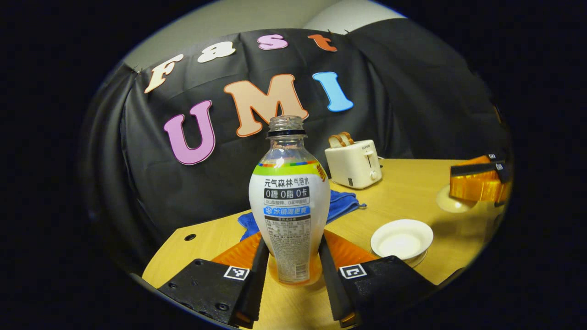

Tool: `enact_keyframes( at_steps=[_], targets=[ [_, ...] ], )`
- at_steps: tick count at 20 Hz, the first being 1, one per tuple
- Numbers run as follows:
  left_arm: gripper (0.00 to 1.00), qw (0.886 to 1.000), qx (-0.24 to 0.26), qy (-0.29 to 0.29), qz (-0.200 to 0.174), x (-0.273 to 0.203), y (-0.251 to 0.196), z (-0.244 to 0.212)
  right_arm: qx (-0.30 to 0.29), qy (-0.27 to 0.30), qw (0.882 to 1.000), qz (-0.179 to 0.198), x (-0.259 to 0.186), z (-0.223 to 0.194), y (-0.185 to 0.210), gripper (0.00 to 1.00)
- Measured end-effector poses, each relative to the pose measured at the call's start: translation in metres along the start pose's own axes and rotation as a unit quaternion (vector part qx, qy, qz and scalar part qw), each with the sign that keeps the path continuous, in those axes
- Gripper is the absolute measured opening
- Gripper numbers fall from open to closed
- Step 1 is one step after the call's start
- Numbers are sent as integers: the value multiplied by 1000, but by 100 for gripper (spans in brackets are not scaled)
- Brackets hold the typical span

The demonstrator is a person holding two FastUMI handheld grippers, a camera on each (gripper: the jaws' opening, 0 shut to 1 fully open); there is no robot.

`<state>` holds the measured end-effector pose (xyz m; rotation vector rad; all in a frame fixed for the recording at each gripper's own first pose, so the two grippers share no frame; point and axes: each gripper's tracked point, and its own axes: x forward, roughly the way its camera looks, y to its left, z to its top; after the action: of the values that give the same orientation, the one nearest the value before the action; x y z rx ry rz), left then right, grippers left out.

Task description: Open the teacup lid with one hand, grasp the water bottle and pour water into the teacup with the other hand; after pouring, place the water bottle on the coaster and then close the teacup lid.

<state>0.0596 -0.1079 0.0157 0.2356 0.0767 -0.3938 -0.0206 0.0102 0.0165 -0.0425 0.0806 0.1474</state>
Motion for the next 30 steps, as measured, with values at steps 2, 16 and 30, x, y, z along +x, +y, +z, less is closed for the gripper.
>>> enact_keyframes(
  at_steps=[2, 16, 30],
  targets=[
    [56, 1000, -26, -9, -5, 11, -3, -2, 3, 2, 1000, 4, 2, -3, 4, 29],
    [59, 995, -95, 7, 7, 52, -4, -31, 15, 18, 1000, 3, 14, -19, -10, 29],
    [95, 995, -101, 9, 23, 42, 2, -36, 1, 11, 1000, 25, 24, -12, 15, 29]
  ],
)
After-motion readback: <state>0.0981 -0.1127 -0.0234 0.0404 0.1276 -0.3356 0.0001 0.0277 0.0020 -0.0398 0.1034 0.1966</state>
